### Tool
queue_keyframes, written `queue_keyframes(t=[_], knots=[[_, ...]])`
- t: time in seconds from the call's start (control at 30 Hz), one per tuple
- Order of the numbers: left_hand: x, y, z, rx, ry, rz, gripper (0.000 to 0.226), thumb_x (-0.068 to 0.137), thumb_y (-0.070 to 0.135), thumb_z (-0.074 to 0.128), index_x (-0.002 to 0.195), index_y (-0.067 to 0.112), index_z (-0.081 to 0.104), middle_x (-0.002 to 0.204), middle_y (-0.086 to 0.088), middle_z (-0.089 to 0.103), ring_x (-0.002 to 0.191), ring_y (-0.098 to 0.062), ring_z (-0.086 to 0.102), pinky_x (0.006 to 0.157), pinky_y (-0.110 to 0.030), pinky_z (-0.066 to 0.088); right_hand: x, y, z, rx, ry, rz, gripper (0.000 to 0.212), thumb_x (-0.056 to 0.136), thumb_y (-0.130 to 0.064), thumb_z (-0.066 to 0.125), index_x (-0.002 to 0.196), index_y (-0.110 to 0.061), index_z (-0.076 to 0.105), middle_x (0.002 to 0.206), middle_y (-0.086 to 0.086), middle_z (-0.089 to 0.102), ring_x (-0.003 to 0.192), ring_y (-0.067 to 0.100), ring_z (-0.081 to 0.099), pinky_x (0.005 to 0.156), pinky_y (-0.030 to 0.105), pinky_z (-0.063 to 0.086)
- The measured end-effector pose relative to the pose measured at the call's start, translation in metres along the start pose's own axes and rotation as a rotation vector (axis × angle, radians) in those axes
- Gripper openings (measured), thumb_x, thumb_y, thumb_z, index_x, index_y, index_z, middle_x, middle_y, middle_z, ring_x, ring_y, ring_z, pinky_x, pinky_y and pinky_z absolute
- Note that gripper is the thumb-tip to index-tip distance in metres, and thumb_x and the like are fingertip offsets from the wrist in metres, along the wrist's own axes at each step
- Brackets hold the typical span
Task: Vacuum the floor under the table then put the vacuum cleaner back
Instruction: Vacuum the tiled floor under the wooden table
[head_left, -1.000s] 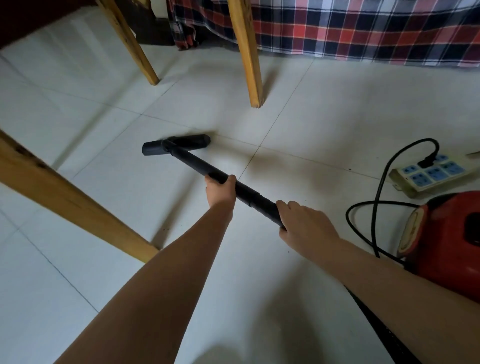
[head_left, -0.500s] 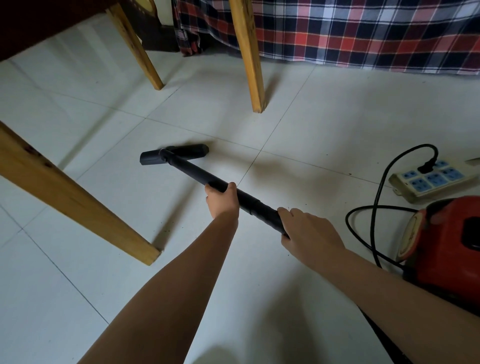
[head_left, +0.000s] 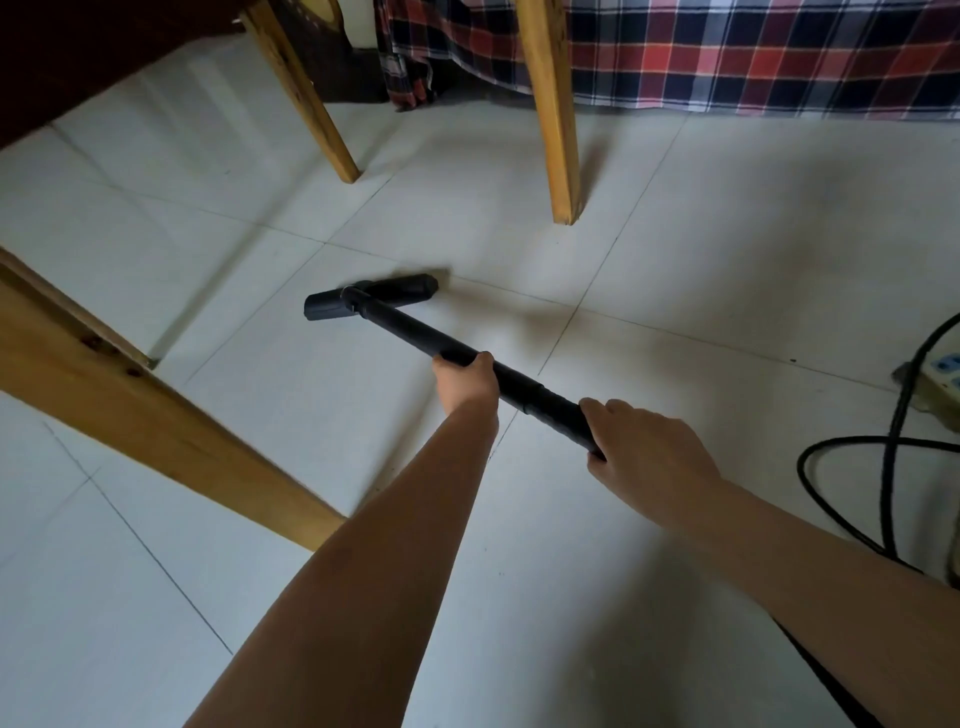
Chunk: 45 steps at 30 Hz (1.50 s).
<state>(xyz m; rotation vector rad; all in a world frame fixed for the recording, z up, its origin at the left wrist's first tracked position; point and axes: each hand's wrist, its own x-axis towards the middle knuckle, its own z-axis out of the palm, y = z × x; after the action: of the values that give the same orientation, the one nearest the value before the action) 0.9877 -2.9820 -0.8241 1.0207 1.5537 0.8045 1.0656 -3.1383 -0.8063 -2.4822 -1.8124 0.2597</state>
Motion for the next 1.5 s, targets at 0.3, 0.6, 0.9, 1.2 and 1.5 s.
queue_keyframes(t=[0.3,0.6,0.9,1.2,1.5], knots=[[0.058,0.022,0.002,0.001,0.019,-0.009,0.044,0.089,0.011,0.054,0.131,0.009,0.043,0.120,-0.012,0.059,0.093,-0.025,0.056,0.077,-0.031,0.043,0.057,-0.022,0.007,0.013,0.036,0.004,0.020,0.092,-0.018,0.043,0.112,-0.013,0.043,0.081,-0.001,0.039,0.051,0.014,0.032,0.044,0.025,0.015],[0.083,0.029,0.001,0.014,0.037,-0.003,0.044,0.089,0.012,0.053,0.132,0.010,0.042,0.123,-0.012,0.057,0.102,-0.027,0.057,0.080,-0.031,0.045,0.084,-0.032,0.014,0.018,0.043,-0.022,0.024,0.093,-0.018,0.041,0.116,-0.012,0.042,0.082,-0.001,0.038,0.063,0.021,0.040,0.043,0.025,0.015],[0.068,0.003,-0.012,-0.004,0.034,0.009,0.054,0.088,0.019,0.053,0.139,0.018,0.034,0.126,-0.008,0.052,0.091,-0.022,0.053,0.077,-0.030,0.041,0.060,-0.030,0.028,0.040,0.110,-0.063,0.024,0.083,-0.016,0.058,0.106,-0.010,0.053,0.071,0.000,0.037,0.049,0.020,0.033,0.041,0.024,0.008],[0.028,-0.016,-0.025,-0.037,0.075,-0.003,0.055,0.087,0.021,0.055,0.138,0.020,0.034,0.123,-0.006,0.055,0.096,-0.024,0.055,0.070,-0.028,0.043,0.021,-0.020,0.027,0.011,0.141,-0.090,0.018,0.086,-0.017,0.054,0.103,-0.014,0.047,0.072,-0.002,0.036,0.047,0.015,0.030,0.042,0.025,0.011],[-0.014,-0.030,-0.035,-0.049,0.118,0.001,0.052,0.085,0.020,0.056,0.134,0.018,0.038,0.123,-0.010,0.056,0.106,-0.029,0.057,0.092,-0.035,0.046,-0.017,-0.017,0.010,-0.055,0.018,-0.104,0.025,0.077,-0.020,0.064,0.098,-0.013,0.053,0.069,-0.003,0.034,0.051,0.019,0.035,0.041,0.023,0.007]])
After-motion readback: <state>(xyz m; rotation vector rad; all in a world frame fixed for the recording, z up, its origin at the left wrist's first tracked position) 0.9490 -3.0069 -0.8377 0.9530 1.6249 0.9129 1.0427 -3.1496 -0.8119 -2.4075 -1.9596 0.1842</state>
